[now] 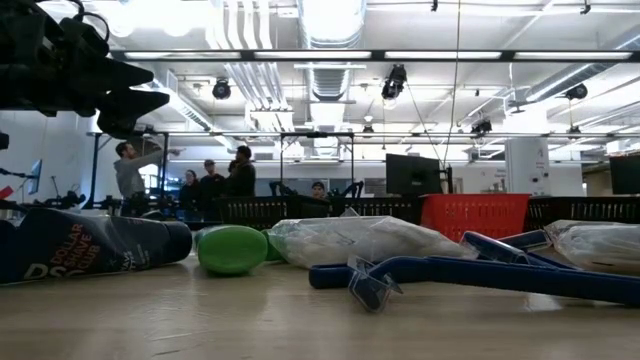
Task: Pick & Place Travel size toiletries
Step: Put the green shampoo into the right black bin
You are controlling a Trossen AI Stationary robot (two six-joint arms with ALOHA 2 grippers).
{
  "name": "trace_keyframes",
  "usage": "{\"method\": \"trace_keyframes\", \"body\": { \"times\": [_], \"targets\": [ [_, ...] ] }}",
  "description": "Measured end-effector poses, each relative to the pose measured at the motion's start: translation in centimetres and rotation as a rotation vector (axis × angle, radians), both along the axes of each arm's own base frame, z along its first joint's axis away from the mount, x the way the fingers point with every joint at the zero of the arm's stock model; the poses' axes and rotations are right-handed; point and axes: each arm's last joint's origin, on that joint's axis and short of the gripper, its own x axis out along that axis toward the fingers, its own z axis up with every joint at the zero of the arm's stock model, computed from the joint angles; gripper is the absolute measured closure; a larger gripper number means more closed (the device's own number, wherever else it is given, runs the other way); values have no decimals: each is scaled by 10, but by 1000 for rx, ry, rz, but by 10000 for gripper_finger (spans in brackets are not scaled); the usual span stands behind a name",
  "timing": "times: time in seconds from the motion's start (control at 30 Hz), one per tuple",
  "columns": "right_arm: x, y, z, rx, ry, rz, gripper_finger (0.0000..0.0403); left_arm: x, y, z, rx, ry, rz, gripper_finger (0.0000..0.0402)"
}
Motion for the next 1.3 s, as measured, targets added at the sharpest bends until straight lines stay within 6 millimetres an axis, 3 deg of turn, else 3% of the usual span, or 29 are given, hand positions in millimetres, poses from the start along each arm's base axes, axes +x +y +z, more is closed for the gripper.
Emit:
{"method": "trace_keyframes", "body": {
  "times": [0.13, 0.23, 0.47, 0.67, 0.83, 1.1, 1.3],
  "targets": [
    [1, 7, 3, -195, -22, 48, 39, 0, 0, 0, 0, 0, 0, 156],
    [10, 15, 5, -187, -60, 48, 39, 0, 0, 0, 0, 0, 0, 156],
    [18, 27, -12, -251, -19, 86, 39, 0, 0, 0, 0, 0, 1, 156],
    [20, 32, -8, -299, -50, 134, 45, 0, 0, 0, 0, 4, 0, 156],
    [20, 32, -6, -287, -63, 140, 99, 0, 0, 0, 0, 5, 1, 156],
    [18, 32, -2, -264, -53, 149, 233, 0, 0, 0, 0, 6, 1, 156],
    [12, 24, 23, -234, -61, 93, 291, 0, 0, 0, -1, 6, 1, 156]
  ]
}}
